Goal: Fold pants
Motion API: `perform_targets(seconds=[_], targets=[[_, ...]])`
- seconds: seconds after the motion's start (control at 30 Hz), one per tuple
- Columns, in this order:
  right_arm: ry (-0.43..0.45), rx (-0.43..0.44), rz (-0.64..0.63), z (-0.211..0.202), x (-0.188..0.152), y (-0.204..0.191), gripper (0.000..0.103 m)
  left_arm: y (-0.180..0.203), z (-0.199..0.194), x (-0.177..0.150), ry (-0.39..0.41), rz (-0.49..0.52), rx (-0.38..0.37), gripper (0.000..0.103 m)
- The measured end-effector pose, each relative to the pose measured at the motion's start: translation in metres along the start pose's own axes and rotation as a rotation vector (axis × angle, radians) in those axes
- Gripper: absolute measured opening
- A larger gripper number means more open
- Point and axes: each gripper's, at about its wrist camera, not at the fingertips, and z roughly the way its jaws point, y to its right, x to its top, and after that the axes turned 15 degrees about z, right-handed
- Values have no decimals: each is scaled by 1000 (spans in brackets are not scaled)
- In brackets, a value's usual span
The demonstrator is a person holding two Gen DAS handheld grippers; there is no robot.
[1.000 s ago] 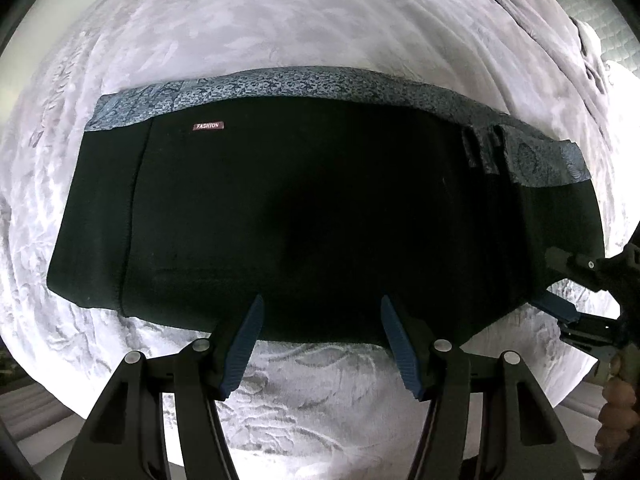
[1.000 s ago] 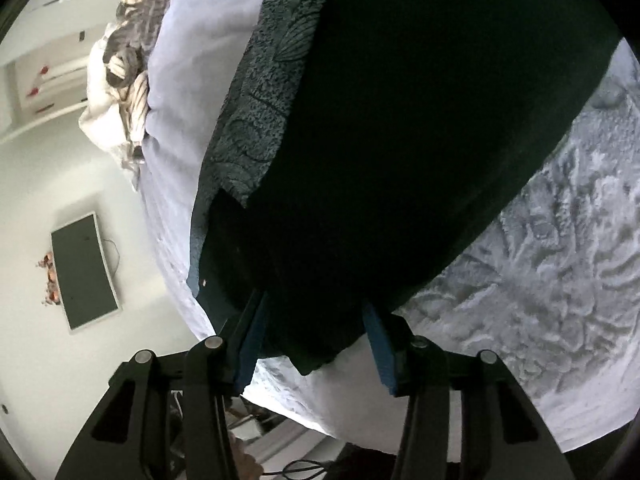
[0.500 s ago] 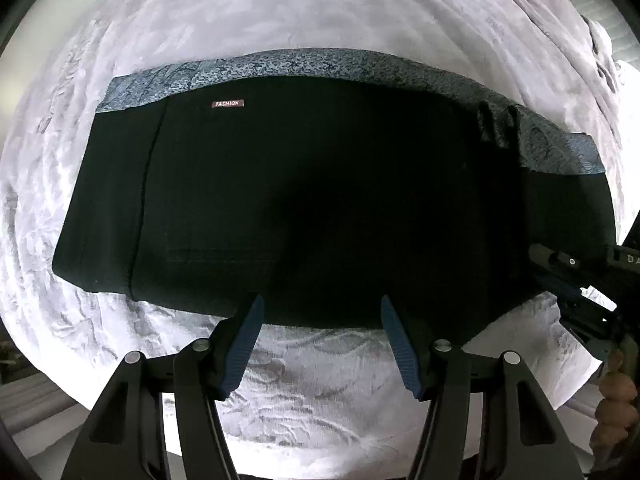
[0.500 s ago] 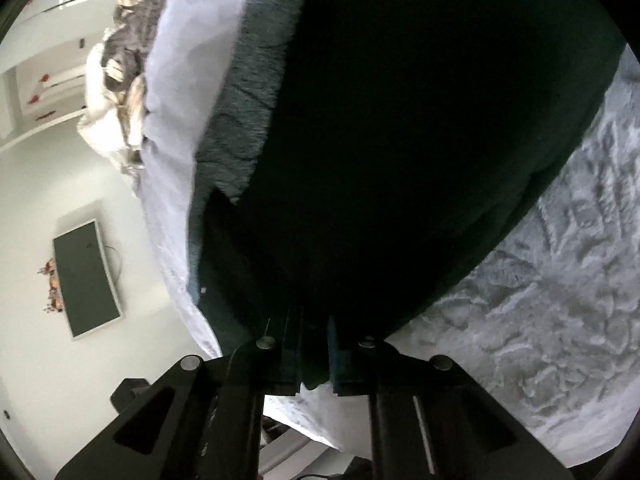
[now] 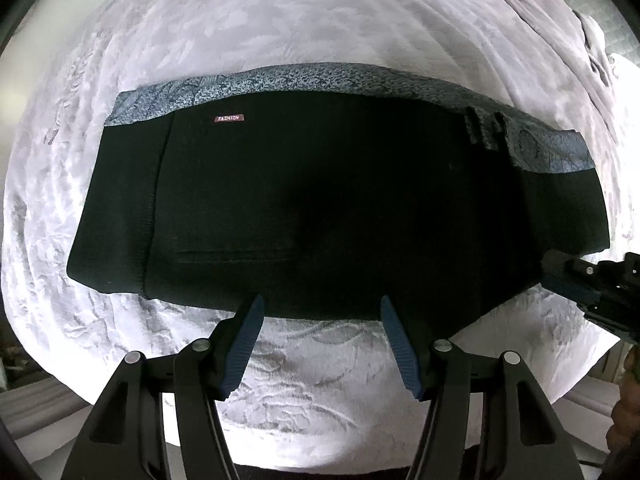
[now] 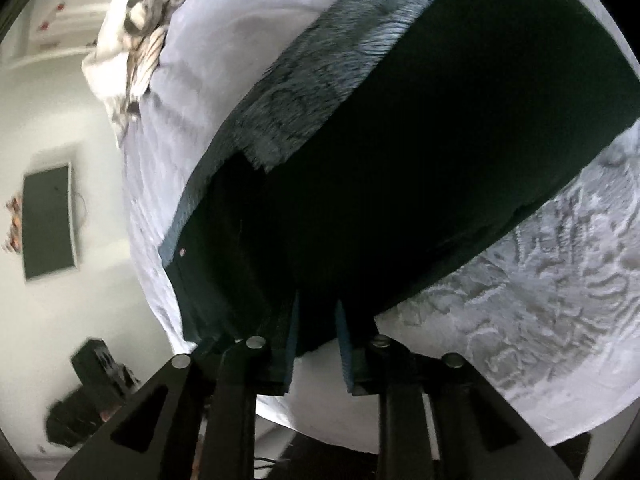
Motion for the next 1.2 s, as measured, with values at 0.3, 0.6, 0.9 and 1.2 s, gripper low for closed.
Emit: perform_targets(seconds=[0.3,0.6,0.9,1.2], targets=[[20,-117,-156,-3,-23,-29,47,-2,-13,-5,-3,-7,16,88],[76,-269,-328,-17,-48,-48,70,-20,-22,-14,-15,-2,-7,88],[134,-348,-450,-25,-65,-76,80,-26,-31,-12,11,-12,-13,103],[162,-426,-552,-14,-82,-99,89,-43,-37,-21,12,-43,0,103]])
